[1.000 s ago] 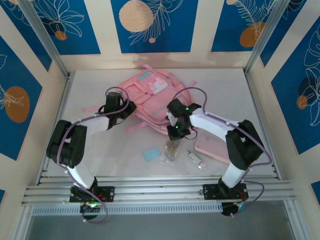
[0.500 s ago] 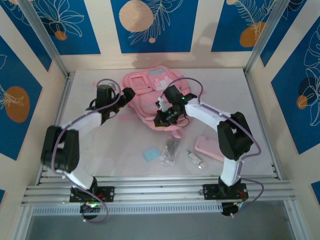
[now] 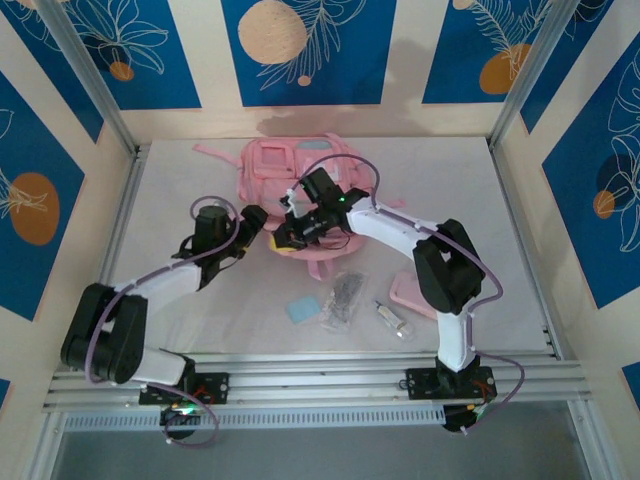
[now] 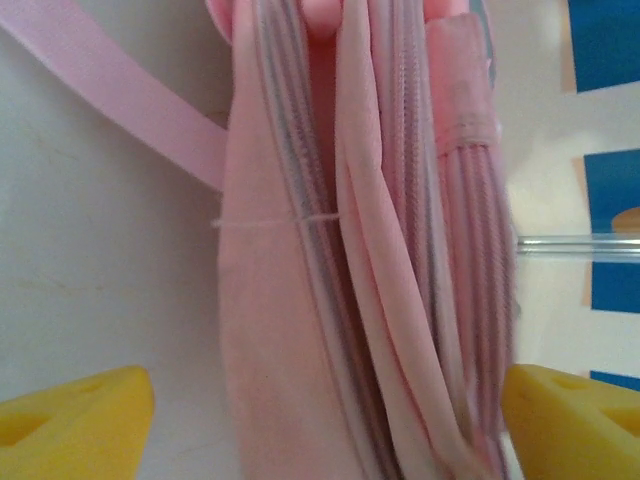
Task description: Pack books, pencil case, and school supplies into a backpack
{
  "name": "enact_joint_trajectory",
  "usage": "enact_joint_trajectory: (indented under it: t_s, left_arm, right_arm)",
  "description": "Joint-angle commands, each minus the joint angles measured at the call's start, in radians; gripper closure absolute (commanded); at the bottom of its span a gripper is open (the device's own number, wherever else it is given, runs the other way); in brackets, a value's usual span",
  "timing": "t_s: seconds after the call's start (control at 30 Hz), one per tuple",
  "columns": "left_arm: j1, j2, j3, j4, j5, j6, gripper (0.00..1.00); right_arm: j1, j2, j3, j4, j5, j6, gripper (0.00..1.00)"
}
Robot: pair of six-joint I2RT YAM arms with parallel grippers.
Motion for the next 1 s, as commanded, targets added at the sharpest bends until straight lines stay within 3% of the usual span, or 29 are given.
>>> enact_joint_trajectory:
  t_s: [0.0,0.07,0.2,0.23,0.33,0.5,0.7,0.97]
  left_arm:
    - [-0.009,0.073,0.034,0.165,-0.028,-0.053,0.26]
    - [-0.011,0.116,0.062,0.197,-0.027,-0.047,0.42]
    - [-0.009,0.18,0.101,0.241,0.014,-0.037,0.92]
    - [-0.006,0.184,0.107,0.237,0.025,-0.025,1.0]
    - [0.003,0.164,0.114,0.188,0.039,0.027,1.0]
    - [0.029,0.102,0.121,0.066,0.052,0.127,1.0]
    - [0.063,0.076,0.197,-0.114,0.147,0.265,1.0]
    - [0.122,0.086,0.285,-0.282,0.252,0.412,1.0]
  right_arm:
    - [0.044,-0.059,-0.02,0.035,-0.138,-0.011,1.0]
    - [0.049,-0.074,-0.053,0.011,-0.148,-0.033,1.0]
    - [0.046,-0.09,-0.07,-0.21,-0.101,-0.207,1.0]
    - [0.04,-0.092,-0.07,-0.292,-0.06,-0.275,1.0]
    - [-0.003,-0.109,-0.102,-0.501,0.101,-0.416,1.0]
    - [-0.12,-0.18,-0.209,-0.606,0.266,-0.499,1.0]
    - [-0.217,-0.192,-0.222,-0.602,0.571,-0.626,1.0]
    - [-0.325,-0.096,-0.122,-0.481,0.832,-0.977,1.0]
